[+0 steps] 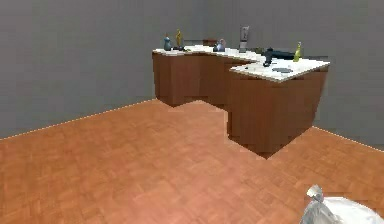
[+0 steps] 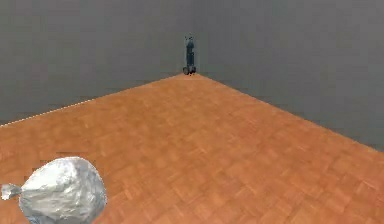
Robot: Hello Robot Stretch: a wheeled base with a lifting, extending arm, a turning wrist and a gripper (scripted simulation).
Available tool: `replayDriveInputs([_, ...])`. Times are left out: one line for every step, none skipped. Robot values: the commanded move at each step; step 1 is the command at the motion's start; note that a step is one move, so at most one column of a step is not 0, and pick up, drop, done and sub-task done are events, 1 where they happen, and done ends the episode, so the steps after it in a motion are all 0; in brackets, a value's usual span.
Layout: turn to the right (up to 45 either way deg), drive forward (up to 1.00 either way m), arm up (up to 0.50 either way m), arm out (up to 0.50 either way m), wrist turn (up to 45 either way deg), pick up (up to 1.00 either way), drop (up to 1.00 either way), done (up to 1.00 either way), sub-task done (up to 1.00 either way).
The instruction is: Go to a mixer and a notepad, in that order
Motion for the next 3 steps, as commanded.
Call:
replayDriveInputs([0.0,1.00,0.00,0.00,0.0,0.00,0.00,0.00,0.00])
replayDriveInputs([0.0,0.85,0.00,0.00,0.0,0.00,0.00,0.00,0.00])
replayDriveInputs([-6.0,0.00,0.00,0.00,0.0,0.00,0.00,0.00,0.00])
